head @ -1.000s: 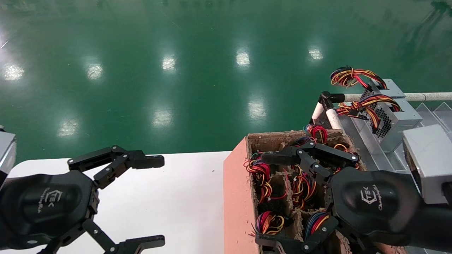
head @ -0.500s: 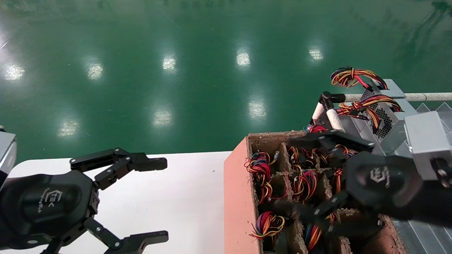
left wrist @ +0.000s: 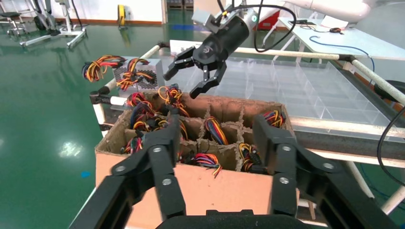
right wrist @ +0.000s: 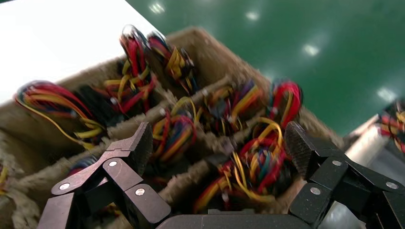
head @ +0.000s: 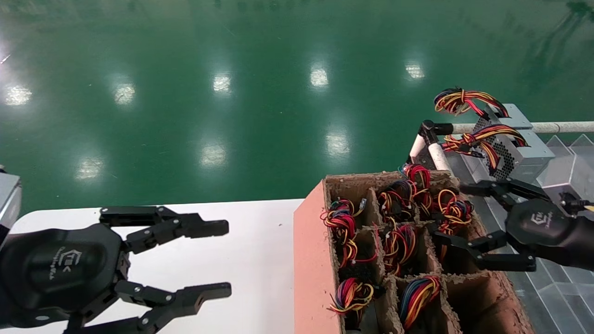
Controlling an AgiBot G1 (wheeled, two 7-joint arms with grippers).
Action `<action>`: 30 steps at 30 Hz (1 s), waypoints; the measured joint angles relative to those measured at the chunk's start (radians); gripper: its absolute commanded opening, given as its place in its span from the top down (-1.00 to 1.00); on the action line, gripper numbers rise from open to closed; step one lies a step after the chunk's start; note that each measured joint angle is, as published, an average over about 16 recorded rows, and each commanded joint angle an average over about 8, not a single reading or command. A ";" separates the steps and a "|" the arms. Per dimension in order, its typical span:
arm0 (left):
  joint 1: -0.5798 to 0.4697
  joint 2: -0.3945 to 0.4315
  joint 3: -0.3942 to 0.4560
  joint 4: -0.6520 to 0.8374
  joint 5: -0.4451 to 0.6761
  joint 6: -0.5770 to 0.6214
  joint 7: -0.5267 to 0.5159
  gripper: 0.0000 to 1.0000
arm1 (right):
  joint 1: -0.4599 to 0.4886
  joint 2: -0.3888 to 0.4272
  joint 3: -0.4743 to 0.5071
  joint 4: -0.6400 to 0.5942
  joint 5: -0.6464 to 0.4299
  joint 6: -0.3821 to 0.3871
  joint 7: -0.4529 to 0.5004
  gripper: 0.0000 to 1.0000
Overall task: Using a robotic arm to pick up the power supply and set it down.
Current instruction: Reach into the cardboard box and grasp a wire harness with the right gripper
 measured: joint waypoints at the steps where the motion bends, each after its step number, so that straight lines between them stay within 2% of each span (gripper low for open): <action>1: 0.000 0.000 0.000 0.000 0.000 0.000 0.000 1.00 | -0.001 0.002 -0.002 -0.003 -0.006 0.004 0.001 1.00; 18: 0.000 0.000 0.001 0.000 0.000 0.000 0.000 1.00 | -0.021 0.004 -0.012 -0.036 -0.050 0.047 -0.015 1.00; 30: 0.000 0.000 0.001 0.000 -0.001 0.000 0.000 1.00 | -0.017 -0.027 -0.018 -0.108 -0.053 0.040 -0.053 1.00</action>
